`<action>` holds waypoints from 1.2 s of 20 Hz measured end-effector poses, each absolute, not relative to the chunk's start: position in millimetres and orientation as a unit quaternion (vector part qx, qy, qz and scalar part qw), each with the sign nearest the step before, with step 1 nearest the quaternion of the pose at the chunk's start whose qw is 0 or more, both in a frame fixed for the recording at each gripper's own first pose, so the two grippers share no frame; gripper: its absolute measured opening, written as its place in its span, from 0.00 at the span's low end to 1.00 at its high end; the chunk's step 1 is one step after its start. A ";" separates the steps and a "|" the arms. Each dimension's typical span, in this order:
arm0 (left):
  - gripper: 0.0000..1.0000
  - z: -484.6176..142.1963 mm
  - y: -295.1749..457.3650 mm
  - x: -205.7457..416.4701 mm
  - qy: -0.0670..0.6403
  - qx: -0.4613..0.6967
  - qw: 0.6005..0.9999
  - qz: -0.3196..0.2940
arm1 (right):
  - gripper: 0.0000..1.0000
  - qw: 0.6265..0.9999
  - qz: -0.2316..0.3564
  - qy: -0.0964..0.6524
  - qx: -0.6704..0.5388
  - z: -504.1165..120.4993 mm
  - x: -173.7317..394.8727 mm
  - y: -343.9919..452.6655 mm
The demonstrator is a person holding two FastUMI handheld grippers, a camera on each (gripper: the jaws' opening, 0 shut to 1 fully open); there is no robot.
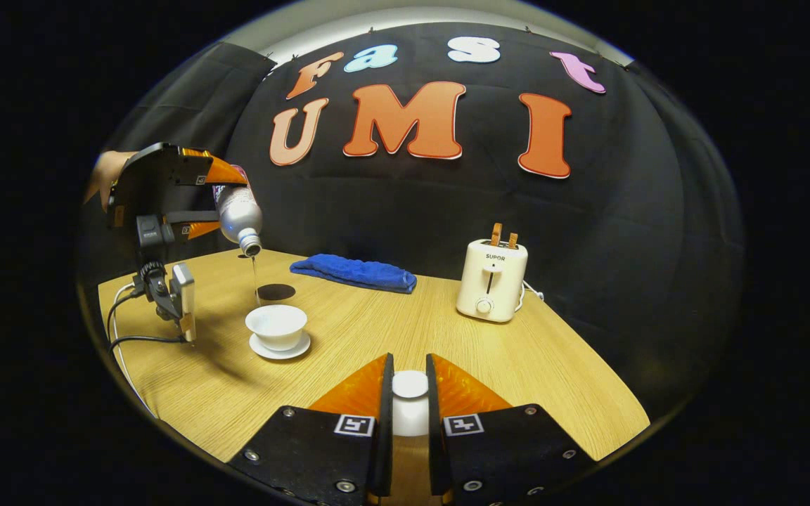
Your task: Open the teacup lid with one hand, grasp the water bottle and pour water into the teacup with the other hand; after pouring, place the water bottle on the coaster and then close the teacup lid.
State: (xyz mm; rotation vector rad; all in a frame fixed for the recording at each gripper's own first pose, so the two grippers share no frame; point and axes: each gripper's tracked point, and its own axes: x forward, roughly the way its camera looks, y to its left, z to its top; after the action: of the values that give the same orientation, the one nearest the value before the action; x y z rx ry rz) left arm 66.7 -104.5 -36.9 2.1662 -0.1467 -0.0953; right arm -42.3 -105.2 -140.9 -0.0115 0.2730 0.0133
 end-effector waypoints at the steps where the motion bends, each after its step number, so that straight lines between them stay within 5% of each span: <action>1: 0.83 -41.4 -106.3 68.8 -0.058 0.882 0.465 -0.042 | 0.22 0.990 0.006 0.138 -0.006 -142.2 -42.3 -105.2; 24: 0.83 -60.8 -115.5 68.9 -0.082 0.878 0.468 -0.058 | 0.22 0.989 0.024 0.148 -0.016 -140.6 -36.0 -83.1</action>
State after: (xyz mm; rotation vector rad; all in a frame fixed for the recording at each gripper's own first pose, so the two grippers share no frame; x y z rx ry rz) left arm 68.9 -115.5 -60.8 2.1541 -0.2014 -0.1425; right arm -36.0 -83.1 -140.6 -0.0313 0.2962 0.0483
